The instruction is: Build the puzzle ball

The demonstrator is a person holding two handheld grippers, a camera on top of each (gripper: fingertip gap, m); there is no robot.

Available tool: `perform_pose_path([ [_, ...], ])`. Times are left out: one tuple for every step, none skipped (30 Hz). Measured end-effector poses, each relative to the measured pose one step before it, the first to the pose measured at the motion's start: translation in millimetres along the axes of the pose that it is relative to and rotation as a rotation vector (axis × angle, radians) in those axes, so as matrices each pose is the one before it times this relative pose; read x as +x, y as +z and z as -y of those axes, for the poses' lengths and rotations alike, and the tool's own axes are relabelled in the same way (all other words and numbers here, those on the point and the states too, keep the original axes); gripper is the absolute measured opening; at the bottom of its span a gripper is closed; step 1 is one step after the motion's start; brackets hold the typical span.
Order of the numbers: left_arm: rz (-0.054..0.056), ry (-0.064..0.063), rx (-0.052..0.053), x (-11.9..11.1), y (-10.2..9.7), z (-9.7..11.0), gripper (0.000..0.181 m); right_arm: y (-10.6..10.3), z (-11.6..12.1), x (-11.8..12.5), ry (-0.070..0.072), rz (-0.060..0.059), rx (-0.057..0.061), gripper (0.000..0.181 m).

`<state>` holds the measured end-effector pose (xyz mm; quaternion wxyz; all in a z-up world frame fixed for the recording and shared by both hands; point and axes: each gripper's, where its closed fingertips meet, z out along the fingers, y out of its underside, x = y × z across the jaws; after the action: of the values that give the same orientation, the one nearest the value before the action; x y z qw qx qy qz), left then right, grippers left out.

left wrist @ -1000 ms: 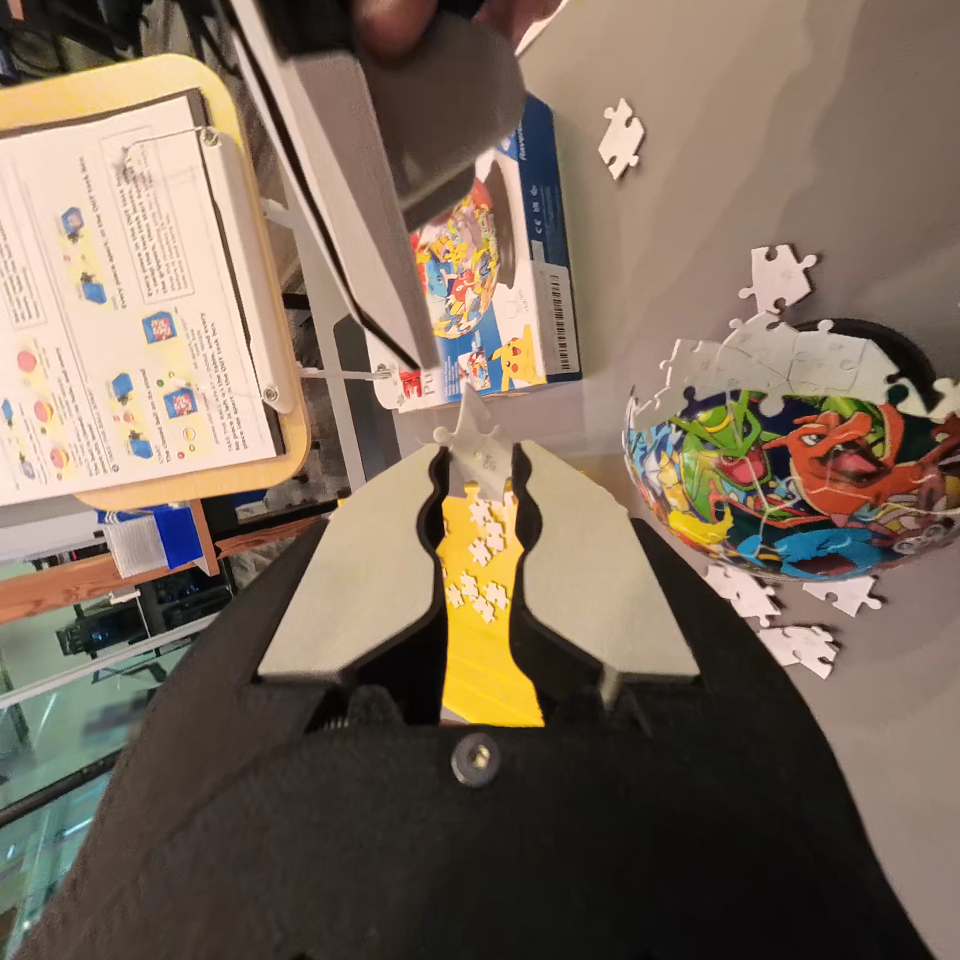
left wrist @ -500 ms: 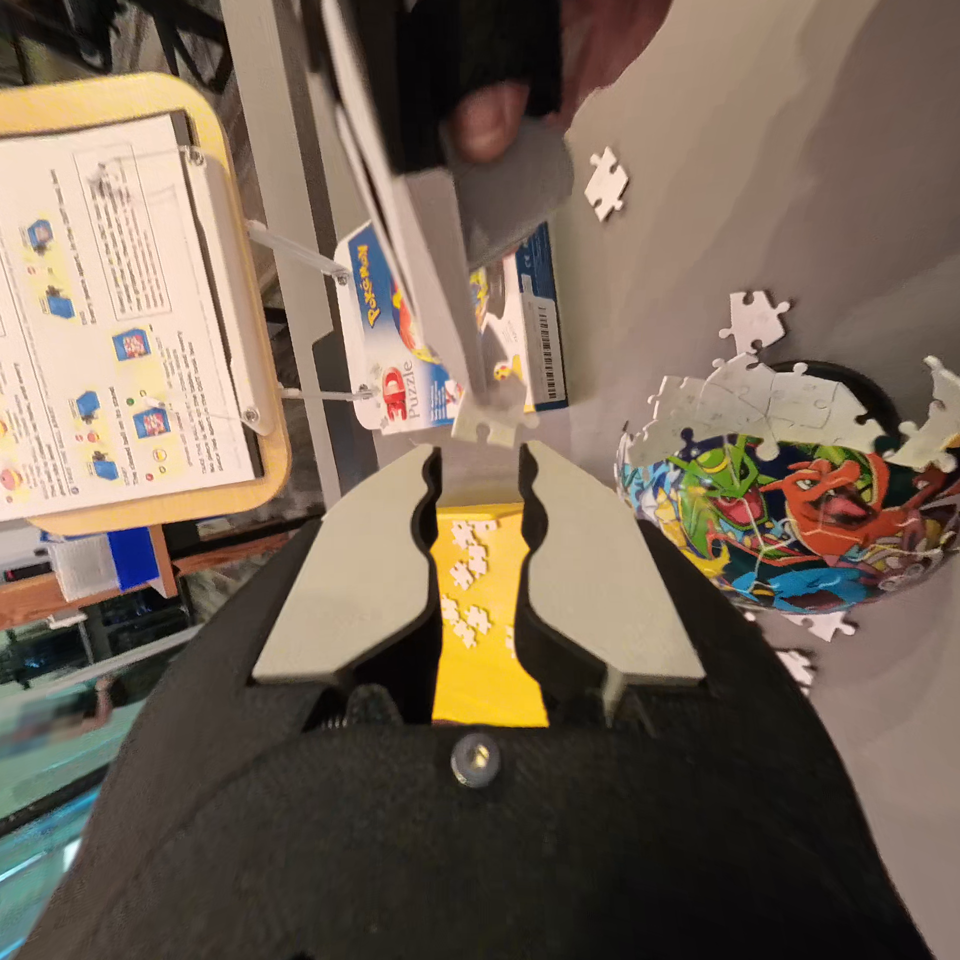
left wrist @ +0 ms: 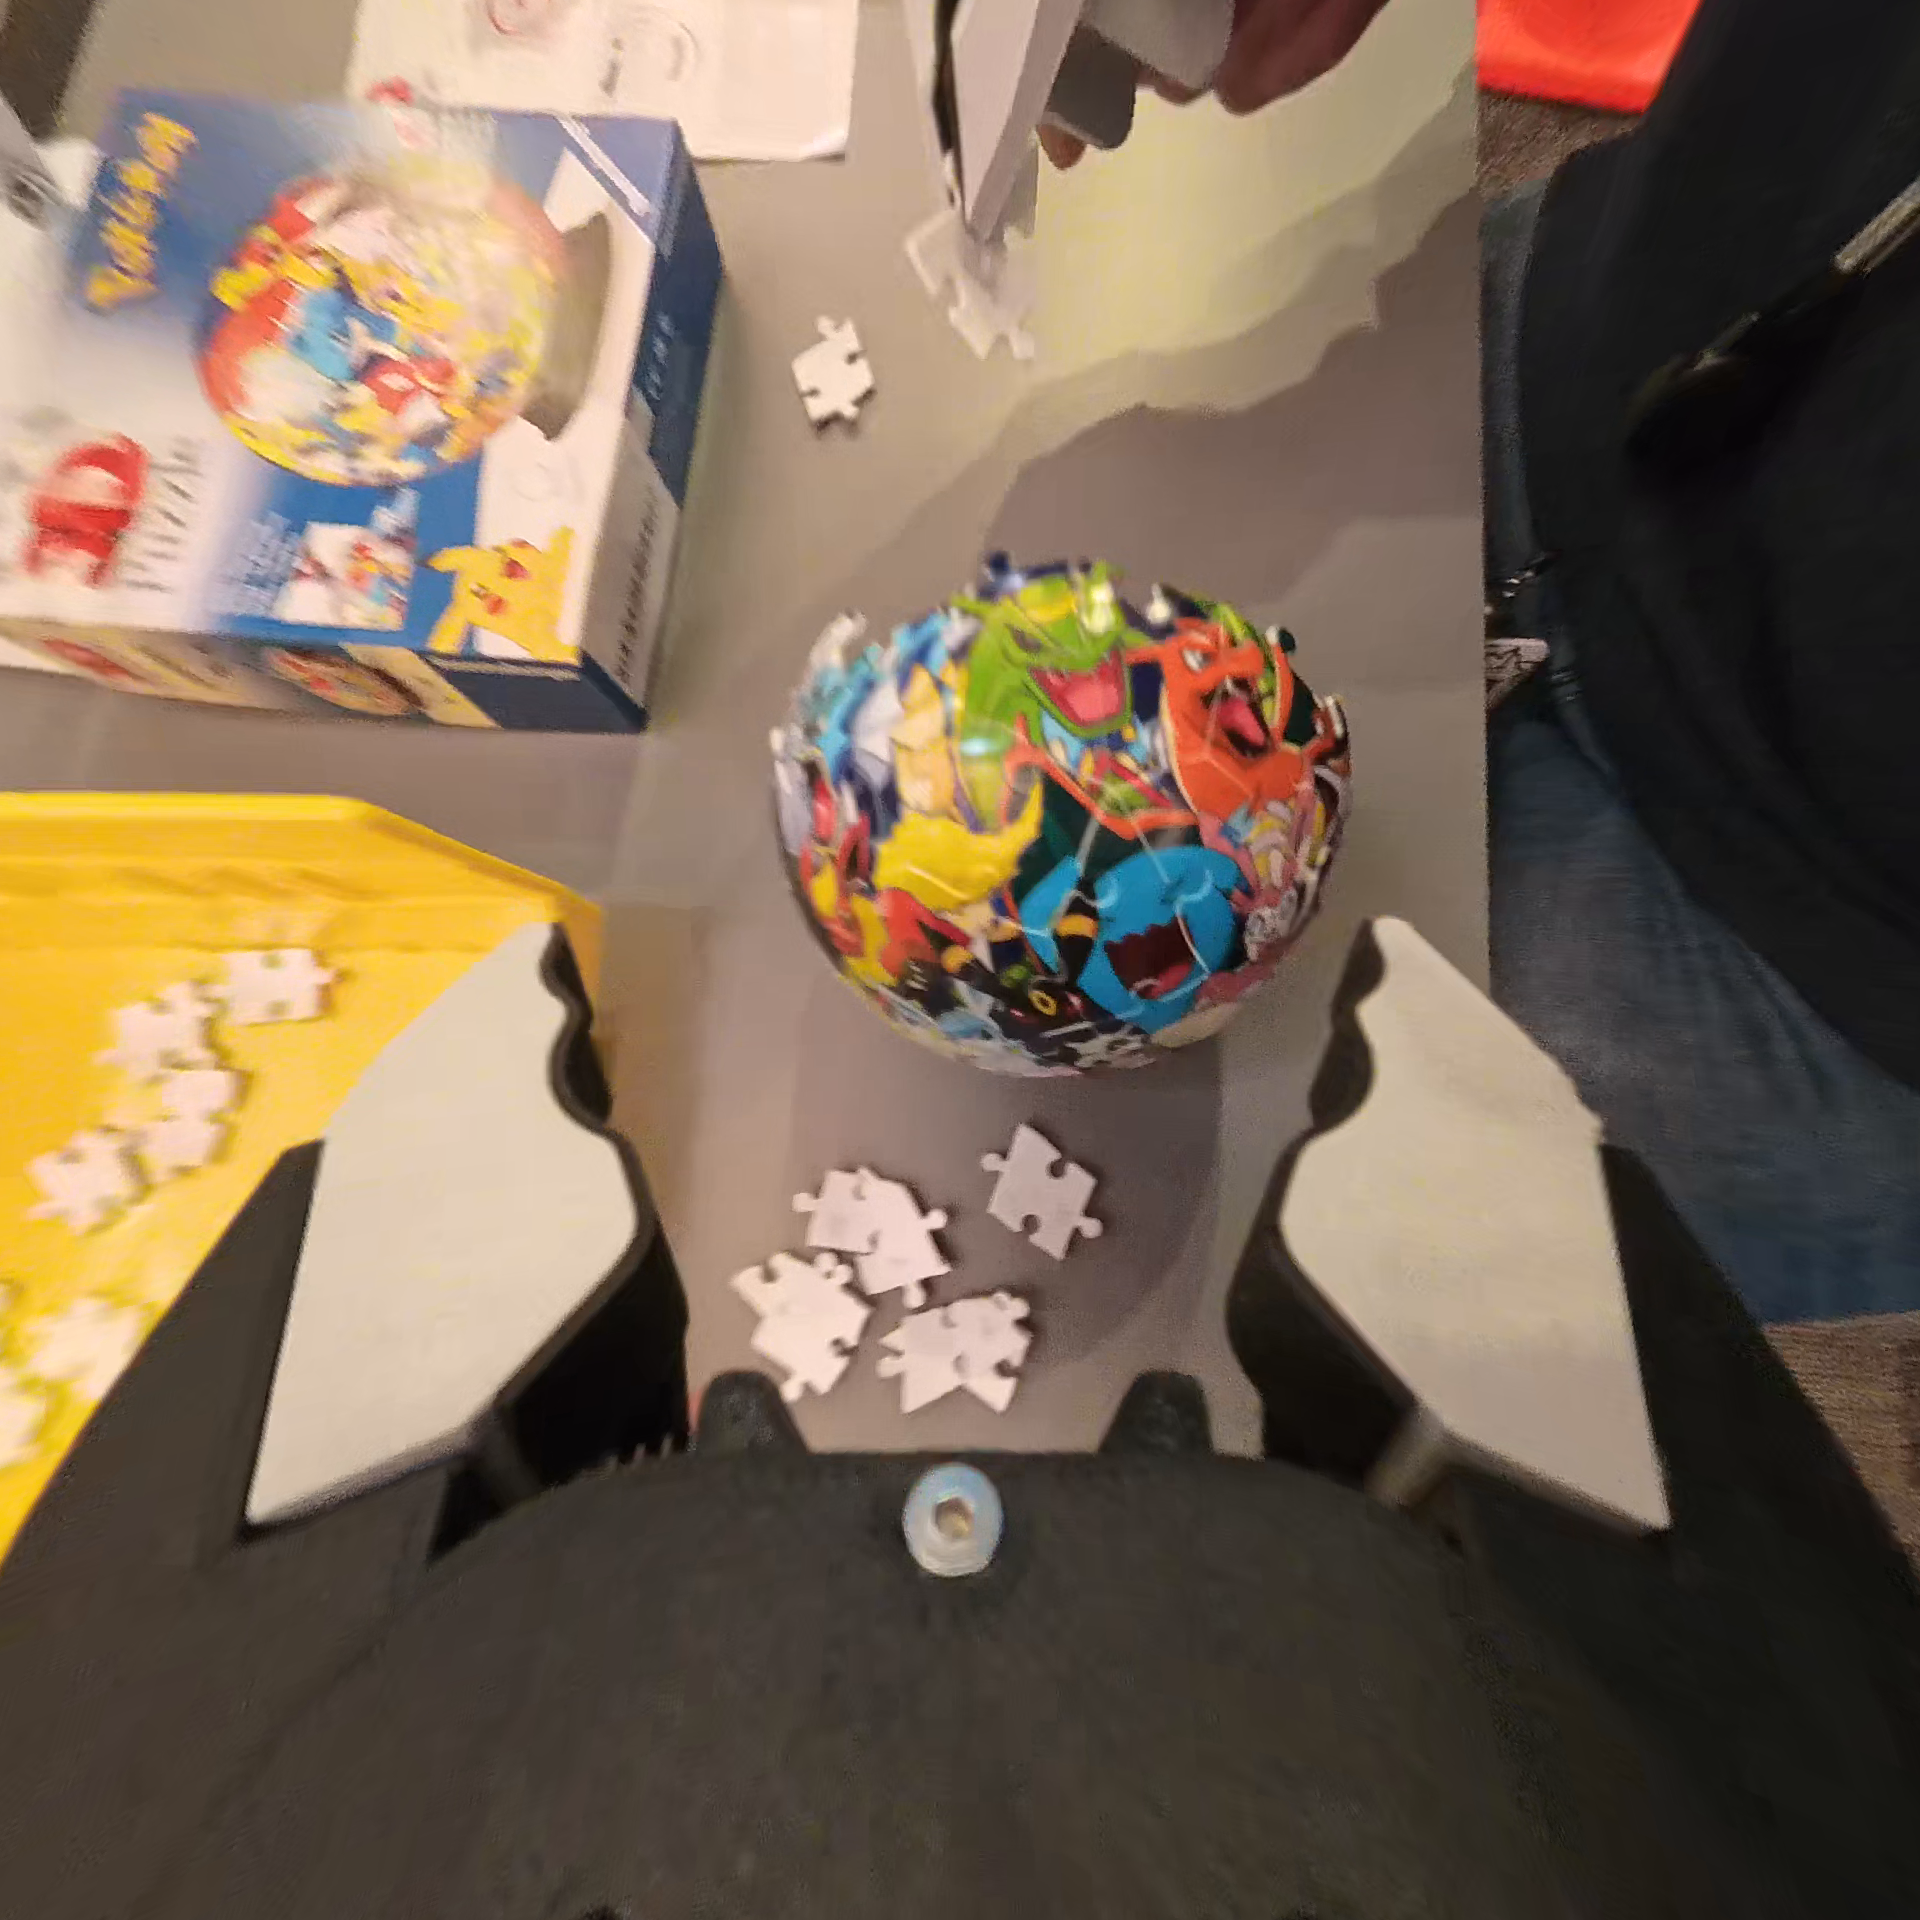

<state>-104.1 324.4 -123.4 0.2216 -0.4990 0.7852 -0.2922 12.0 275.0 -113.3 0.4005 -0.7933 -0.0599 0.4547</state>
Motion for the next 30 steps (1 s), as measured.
perform_pose_path([
  [-0.0220, -0.0258, 0.0137, 5.32, 6.09, -6.65, 0.137, -0.81, -3.15, 1.05, 0.0149, -0.0044, 0.0044, 0.000],
  [-0.0104, -0.0273, 0.0186, 2.74, 6.02, -4.61, 0.142, -0.48, -2.63, 0.61, 0.0183, 0.0000, 0.0057, 0.000],
  [0.0038, -0.0143, 0.0206, 0.38, 5.70, -2.67, 0.146, -0.22, -2.76, 1.16, 0.0181, -0.0010, 0.0028, 0.000],
  [-0.0099, -0.0036, 0.0201, 3.04, 5.01, -1.28, 0.146, 0.08, -2.78, 1.81, 0.0153, -0.0040, 0.0001, 0.000],
  [-0.0155, -0.0050, 0.0293, 3.96, 4.99, 1.64, 0.146, 0.11, -2.12, 1.63, 0.0147, -0.0008, 0.0010, 0.000],
  [-0.0073, -0.0011, 0.0275, 2.64, 5.25, 2.20, 0.146, 0.11, -1.50, 0.69, 0.0157, 0.0046, 0.0020, 0.000],
  [-0.0041, 0.0063, 0.0056, 1.95, 4.71, -0.74, 0.146, 0.01, -1.01, 0.92, 0.0133, 0.0015, 0.0021, 0.000],
  [0.0009, 0.0064, -0.0033, 0.96, 3.94, -2.13, 0.146, -0.10, -0.97, 1.45, 0.0079, -0.0044, -0.0001, 0.000],
  [0.0057, 0.0005, 0.0119, -0.06, 3.20, 0.10, 0.143, -0.17, -0.76, 1.13, 0.0040, -0.0043, -0.0003, 0.000],
  [-0.0016, -0.0051, 0.0236, 1.12, 2.66, 1.57, 0.141, -0.14, -0.38, 0.65, 0.0058, -0.0007, 0.0014, 0.000],
  [-0.0030, -0.0052, 0.0171, 1.55, 2.76, 0.63, 0.141, -0.08, -0.41, 0.61, 0.0067, -0.0001, 0.0010, 0.000],
  [0.0057, -0.0004, 0.0072, 0.54, 2.94, -0.44, 0.142, 0.21, -0.91, 1.12, 0.0037, -0.0034, -0.0028, 0.000],
  [0.0147, 0.0025, 0.0080, -1.06, 2.45, 0.15, 0.143, 0.33, -0.94, 1.11, 0.0015, -0.0036, -0.0030, 0.000],
  [0.0052, -0.0047, 0.0109, -0.21, 2.03, 0.71, 0.143, 0.52, -0.97, 0.58, 0.0034, -0.0001, -0.0021, 0.000],
  [0.0030, -0.0046, 0.0131, -0.33, 1.27, 0.86, 0.142, 0.63, -1.10, 0.69, 0.0036, -0.0006, -0.0029, 0.000],
  [0.0143, -0.0026, 0.0174, -2.03, 0.84, 1.42, 0.140, 0.81, -1.22, 1.30, 0.0012, -0.0051, -0.0040, 0.000],
  [0.0027, -0.0049, 0.0192, 0.17, 0.92, 1.75, 0.140, 0.92, -1.22, 1.27, 0.0017, -0.0041, -0.0047, 0.000],
  [0.0023, 0.0014, 0.0084, 0.59, 1.12, 0.57, 0.140, 0.81, -1.18, 0.80, 0.0038, -0.0019, -0.0036, 0.000],
  [0.0057, 0.0058, 0.0029, -0.05, 0.50, 0.30, 0.140, 0.77, -0.89, 0.92, 0.0006, -0.0043, -0.0019, 0.000],
  [0.0054, -0.0046, 0.0043, -0.71, -0.06, 0.69, 0.139, 0.63, -0.82, 0.64, -0.0016, -0.0028, -0.0027, 0.000],
  [0.0046, -0.0014, 0.0037, -0.26, 0.03, 0.22, 0.139, 0.59, -0.89, 0.44, 0.0010, -0.0003, -0.0025, 0.000],
  [0.0046, 0.0056, 0.0029, 0.35, -0.08, -0.05, 0.139, 0.47, -0.63, 0.39, 0.0019, -0.0001, -0.0015, 0.000],
  [0.0064, 0.0016, 0.0010, -0.30, -0.18, -0.02, 0.138, 0.45, -0.58, 0.39, 0.0000, -0.0009, -0.0012, 0.000],
  [0.0036, -0.0009, 0.0020, -0.18, -0.15, 0.08, 0.138, 0.33, -0.64, 0.62, -0.0011, -0.0016, -0.0019, 0.000],
  [0.0035, 0.0013, 0.0006, -0.10, -0.33, -0.02, 0.138, 0.26, -0.53, 0.59, 0.0000, -0.0006, -0.0012, 0.000],
  [0.0047, 0.0033, -0.0003, -0.21, -0.29, -0.20, 0.137, 0.09, -0.35, 0.44, 0.0010, 0.0000, -0.0003, 0.000],
  [0.0032, 0.0031, -0.0004, 0.03, -0.16, -0.01, 0.137, 0.16, -0.46, 0.41, 0.0000, -0.0006, -0.0010, 0.000],
  [0.0010, 0.0021, -0.0022, 0.50, -0.12, -0.02, 0.137, 0.31, -0.64, 0.46, -0.0014, -0.0018, -0.0025, 0.000],
  [0.0015, 0.0029, -0.0036, 0.32, -0.11, -0.02, 0.137, 0.15, -0.49, 0.23, -0.0017, -0.0009, -0.0020, 0.000],
  [0.0031, 0.0035, -0.0019, 0.10, -0.07, 0.15, 0.137, 0.12, -0.21, -0.09, -0.0011, 0.0007, -0.0001, 0.000],
])
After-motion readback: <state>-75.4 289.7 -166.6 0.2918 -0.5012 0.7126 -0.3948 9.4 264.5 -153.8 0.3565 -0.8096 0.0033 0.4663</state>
